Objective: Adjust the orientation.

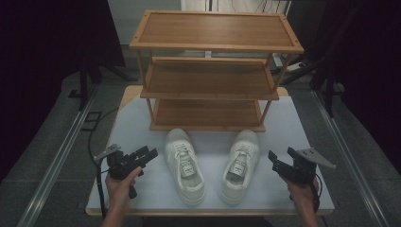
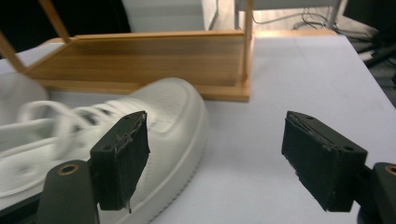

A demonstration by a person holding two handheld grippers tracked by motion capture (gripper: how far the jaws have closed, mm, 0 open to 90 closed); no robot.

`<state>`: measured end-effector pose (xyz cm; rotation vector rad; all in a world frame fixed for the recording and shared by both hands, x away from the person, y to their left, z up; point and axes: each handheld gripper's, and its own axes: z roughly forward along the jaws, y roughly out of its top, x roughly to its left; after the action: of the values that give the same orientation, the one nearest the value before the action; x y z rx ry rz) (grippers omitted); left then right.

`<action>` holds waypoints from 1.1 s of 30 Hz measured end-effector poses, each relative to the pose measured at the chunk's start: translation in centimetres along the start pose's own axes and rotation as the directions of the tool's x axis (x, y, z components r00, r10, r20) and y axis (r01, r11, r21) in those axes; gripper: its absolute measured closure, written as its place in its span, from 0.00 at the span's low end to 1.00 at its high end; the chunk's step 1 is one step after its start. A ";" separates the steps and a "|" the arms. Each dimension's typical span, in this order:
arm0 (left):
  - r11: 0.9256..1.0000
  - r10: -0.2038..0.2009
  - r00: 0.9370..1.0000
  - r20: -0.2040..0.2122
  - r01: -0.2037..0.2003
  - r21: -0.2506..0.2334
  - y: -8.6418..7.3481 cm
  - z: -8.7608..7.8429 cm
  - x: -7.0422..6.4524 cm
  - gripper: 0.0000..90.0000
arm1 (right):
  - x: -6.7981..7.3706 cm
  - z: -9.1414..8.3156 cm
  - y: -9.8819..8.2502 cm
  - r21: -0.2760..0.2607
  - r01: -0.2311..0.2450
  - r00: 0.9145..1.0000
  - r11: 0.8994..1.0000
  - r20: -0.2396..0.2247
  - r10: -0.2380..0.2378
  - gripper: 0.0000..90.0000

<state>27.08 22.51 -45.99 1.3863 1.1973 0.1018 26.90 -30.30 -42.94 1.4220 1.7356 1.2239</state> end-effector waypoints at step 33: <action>0.999 -0.009 1.000 0.011 0.009 -0.035 -0.1 -1.6 -1.0 0.42 | 11.4 -2.8 1.2 -0.043 0.281 0.866 0.959 -0.418 -0.273 0.99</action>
<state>25.48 22.95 -45.05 1.3490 1.1877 0.1085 21.90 -20.17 -39.44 0.9098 2.1552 1.4249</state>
